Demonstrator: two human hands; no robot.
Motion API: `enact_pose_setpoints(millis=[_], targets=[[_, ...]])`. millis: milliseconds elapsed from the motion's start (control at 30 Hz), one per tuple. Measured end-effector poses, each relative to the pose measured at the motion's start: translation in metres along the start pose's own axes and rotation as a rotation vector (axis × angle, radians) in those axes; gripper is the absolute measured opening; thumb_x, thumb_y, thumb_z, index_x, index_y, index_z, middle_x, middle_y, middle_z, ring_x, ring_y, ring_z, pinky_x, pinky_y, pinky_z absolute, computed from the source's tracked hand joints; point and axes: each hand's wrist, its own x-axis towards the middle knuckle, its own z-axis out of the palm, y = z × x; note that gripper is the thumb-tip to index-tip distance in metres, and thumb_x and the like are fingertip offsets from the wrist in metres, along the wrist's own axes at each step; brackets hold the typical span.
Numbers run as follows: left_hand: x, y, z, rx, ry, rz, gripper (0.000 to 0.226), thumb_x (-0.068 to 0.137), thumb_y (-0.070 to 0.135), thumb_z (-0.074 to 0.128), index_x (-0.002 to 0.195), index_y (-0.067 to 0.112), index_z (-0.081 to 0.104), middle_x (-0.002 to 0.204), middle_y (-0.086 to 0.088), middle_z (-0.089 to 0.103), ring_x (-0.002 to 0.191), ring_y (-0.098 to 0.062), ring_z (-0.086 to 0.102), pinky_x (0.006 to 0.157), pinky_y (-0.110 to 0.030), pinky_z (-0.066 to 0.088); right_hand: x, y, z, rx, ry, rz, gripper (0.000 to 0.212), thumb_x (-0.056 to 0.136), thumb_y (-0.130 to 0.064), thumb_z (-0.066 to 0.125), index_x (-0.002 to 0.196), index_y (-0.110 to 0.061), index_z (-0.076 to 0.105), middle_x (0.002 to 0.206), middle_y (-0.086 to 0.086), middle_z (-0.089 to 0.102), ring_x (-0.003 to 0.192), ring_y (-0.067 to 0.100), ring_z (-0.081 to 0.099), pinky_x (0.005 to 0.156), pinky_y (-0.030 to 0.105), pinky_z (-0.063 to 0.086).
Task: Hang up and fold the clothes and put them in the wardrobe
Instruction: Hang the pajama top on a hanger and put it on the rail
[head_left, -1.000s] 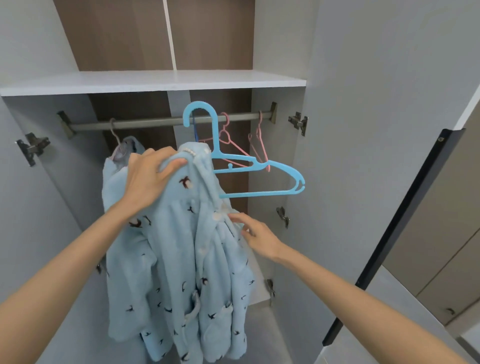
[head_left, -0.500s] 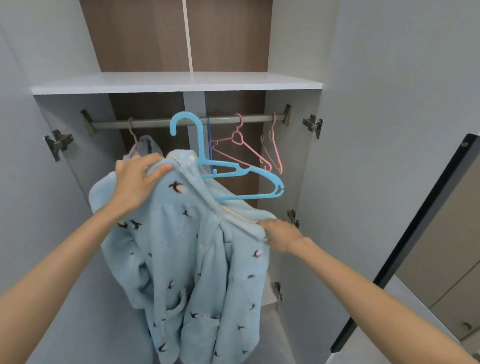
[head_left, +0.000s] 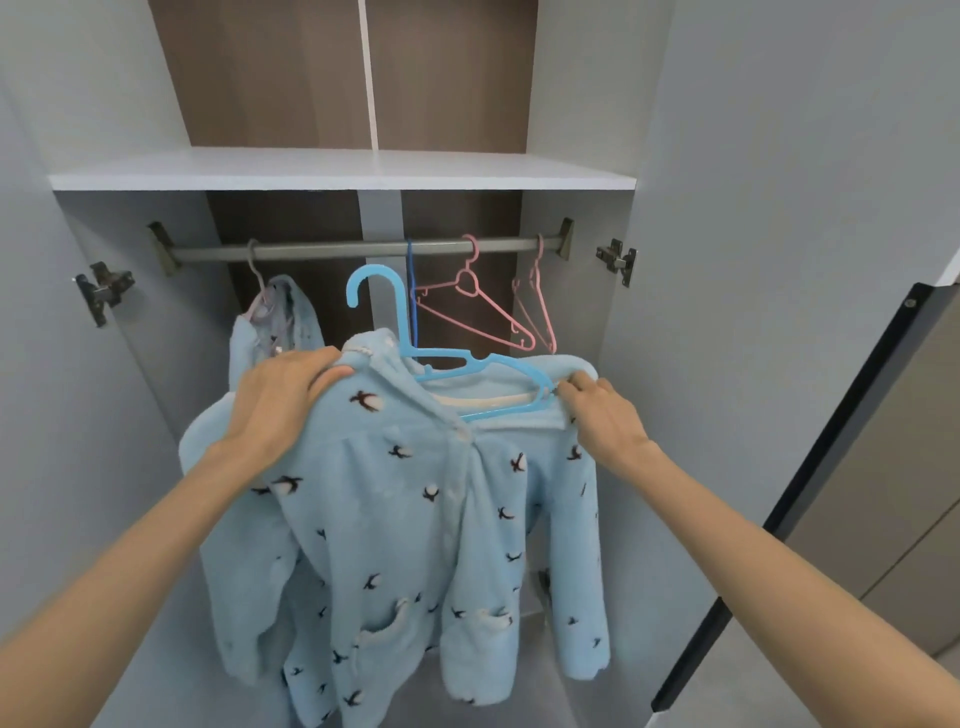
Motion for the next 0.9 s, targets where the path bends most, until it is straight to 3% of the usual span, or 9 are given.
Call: enact_pose_setpoints(millis=[133, 233, 333, 400, 467, 567, 733, 900], targets=[[-0.001, 0.005, 0.003, 0.015, -0.014, -0.073, 0.031, 0.099, 0.04, 0.044, 0.075, 0.021, 0.05, 0.064, 0.01, 0.051, 0.06, -0.005, 0.042, 0.049, -0.019, 0.023, 0.002, 0.002, -0.007, -0.075, -0.03, -0.001, 0.043, 0.083, 0.008, 0.05, 0.122, -0.01, 0.047, 0.133, 0.007, 0.037, 0.111, 0.028, 0.041, 0.064, 0.035, 0.047], [-0.001, 0.009, 0.003, -0.022, -0.115, 0.041, 0.032, 0.098, 0.045, 0.042, 0.079, 0.023, 0.053, 0.071, 0.009, 0.057, 0.068, -0.011, 0.052, 0.053, -0.025, 0.029, 0.006, 0.001, -0.019, -0.102, -0.035, -0.007, 0.049, 0.085, 0.004, 0.054, 0.13, -0.012, 0.046, 0.14, 0.007, 0.031, 0.115, 0.027, 0.038, 0.064, 0.032, 0.045], [-0.001, 0.024, 0.009, 0.077, -0.2, 0.154, 0.043, 0.095, 0.056, 0.029, 0.081, 0.023, 0.054, 0.077, 0.005, 0.059, 0.073, -0.016, 0.056, 0.055, -0.029, 0.036, 0.009, -0.006, -0.032, -0.094, 0.009, -0.042, 0.04, 0.089, 0.0, 0.054, 0.127, -0.008, 0.046, 0.138, 0.009, 0.031, 0.114, 0.028, 0.039, 0.068, 0.033, 0.045], [0.001, 0.038, 0.015, 0.064, -0.221, 0.109, 0.036, 0.098, 0.051, 0.035, 0.082, 0.023, 0.052, 0.078, 0.005, 0.059, 0.076, -0.018, 0.057, 0.058, -0.033, 0.044, 0.009, -0.017, -0.041, -0.013, 0.022, -0.068, 0.033, 0.091, 0.001, 0.049, 0.124, -0.006, 0.049, 0.134, 0.011, 0.036, 0.114, 0.031, 0.041, 0.076, 0.038, 0.045], [0.004, 0.049, 0.022, 0.036, -0.226, 0.026, 0.027, 0.099, 0.044, 0.04, 0.081, 0.024, 0.047, 0.077, 0.007, 0.054, 0.078, -0.019, 0.058, 0.062, -0.037, 0.046, 0.01, -0.03, -0.049, -0.056, 0.065, -0.151, 0.031, 0.089, 0.003, 0.048, 0.118, -0.005, 0.051, 0.136, 0.009, 0.035, 0.115, 0.029, 0.039, 0.067, 0.034, 0.038], [0.005, 0.057, 0.03, 0.008, -0.201, -0.087, 0.024, 0.099, 0.043, 0.04, 0.081, 0.027, 0.042, 0.073, 0.008, 0.049, 0.075, -0.02, 0.056, 0.059, -0.038, 0.043, 0.013, -0.042, -0.058, -0.174, 0.134, -0.24, 0.032, 0.084, 0.007, 0.053, 0.113, -0.006, 0.054, 0.138, 0.006, 0.035, 0.113, 0.026, 0.037, 0.06, 0.027, 0.03], [0.007, 0.047, 0.028, -0.062, -0.066, -0.2, 0.025, 0.098, 0.047, 0.041, 0.08, 0.031, 0.044, 0.064, 0.01, 0.045, 0.065, -0.014, 0.046, 0.051, -0.027, 0.024, 0.015, -0.03, -0.066, -0.321, 0.146, -0.237, 0.037, 0.087, 0.002, 0.046, 0.119, -0.014, 0.056, 0.14, 0.001, 0.039, 0.117, 0.026, 0.04, 0.079, 0.031, 0.036], [0.014, 0.051, 0.03, -0.168, -0.125, -0.089, 0.014, 0.095, 0.052, 0.042, 0.082, 0.046, 0.044, 0.065, 0.016, 0.049, 0.067, -0.008, 0.048, 0.054, -0.025, 0.029, 0.02, -0.025, -0.064, -0.217, 0.099, -0.168, 0.043, 0.088, 0.004, 0.049, 0.128, -0.014, 0.051, 0.141, 0.002, 0.036, 0.116, 0.025, 0.036, 0.058, 0.026, 0.031]])
